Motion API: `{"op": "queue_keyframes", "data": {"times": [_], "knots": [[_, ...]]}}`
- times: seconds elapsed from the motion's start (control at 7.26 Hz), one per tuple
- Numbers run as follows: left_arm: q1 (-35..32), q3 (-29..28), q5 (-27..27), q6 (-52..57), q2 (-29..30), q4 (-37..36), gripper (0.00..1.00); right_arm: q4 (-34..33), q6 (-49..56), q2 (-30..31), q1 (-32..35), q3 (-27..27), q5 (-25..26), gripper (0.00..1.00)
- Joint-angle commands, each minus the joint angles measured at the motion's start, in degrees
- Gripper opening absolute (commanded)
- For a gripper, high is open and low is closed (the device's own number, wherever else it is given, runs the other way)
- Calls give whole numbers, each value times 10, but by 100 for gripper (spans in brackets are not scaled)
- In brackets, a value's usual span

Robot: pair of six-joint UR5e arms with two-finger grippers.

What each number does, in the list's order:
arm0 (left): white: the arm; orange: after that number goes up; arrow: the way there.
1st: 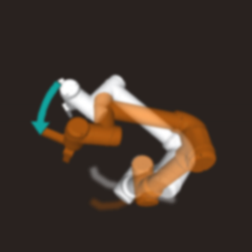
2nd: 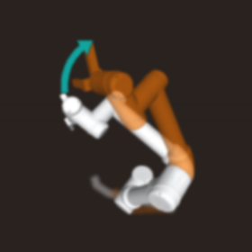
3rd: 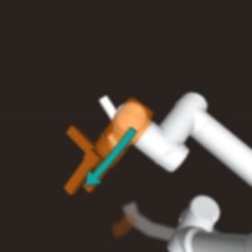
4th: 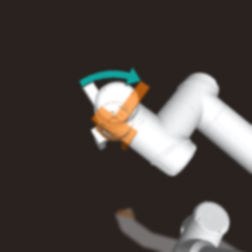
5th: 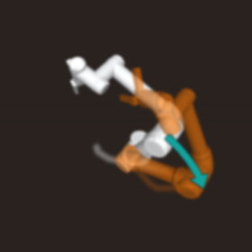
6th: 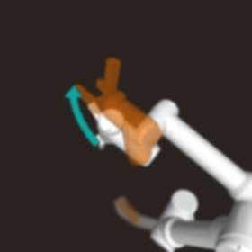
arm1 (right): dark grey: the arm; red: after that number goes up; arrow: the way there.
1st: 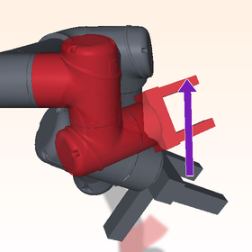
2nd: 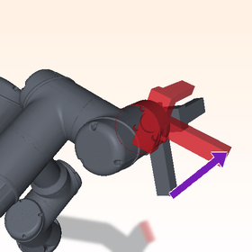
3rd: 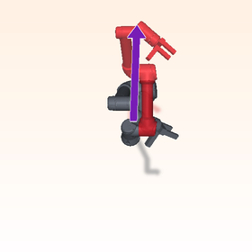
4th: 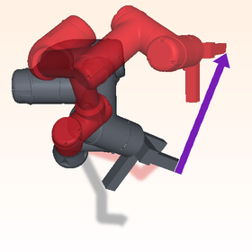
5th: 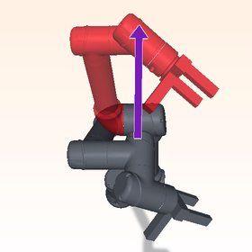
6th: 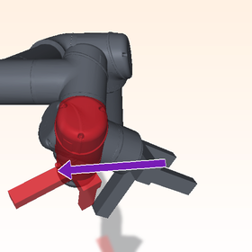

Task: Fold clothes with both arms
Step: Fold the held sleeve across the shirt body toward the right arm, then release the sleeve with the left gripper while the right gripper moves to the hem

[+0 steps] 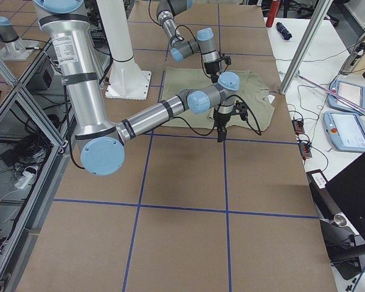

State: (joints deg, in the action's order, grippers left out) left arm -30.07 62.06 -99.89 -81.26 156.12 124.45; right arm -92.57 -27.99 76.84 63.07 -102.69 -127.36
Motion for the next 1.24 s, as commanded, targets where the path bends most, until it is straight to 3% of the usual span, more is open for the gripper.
{"op": "queue_keyframes", "data": {"times": [0.0,0.28,0.41,0.55,0.83,0.96,1.1], "knots": [[-18,185,-2,80,-132,-96,100,1,-15,1,-4,-7,-1,100],[-43,334,-6,156,-269,-140,100,26,-104,17,-37,-49,4,100],[-43,355,-6,217,-280,-232,100,47,-180,37,-78,-79,38,100],[-43,383,-7,230,-293,-262,100,81,-218,60,-119,-98,53,100],[-24,510,-17,221,-423,-258,100,147,-330,86,-180,-127,57,100],[-25,556,-43,206,-467,-258,100,147,-361,91,-223,-152,78,100],[-18,563,-43,165,-469,-258,99,147,-437,111,-312,-181,165,100]]}}
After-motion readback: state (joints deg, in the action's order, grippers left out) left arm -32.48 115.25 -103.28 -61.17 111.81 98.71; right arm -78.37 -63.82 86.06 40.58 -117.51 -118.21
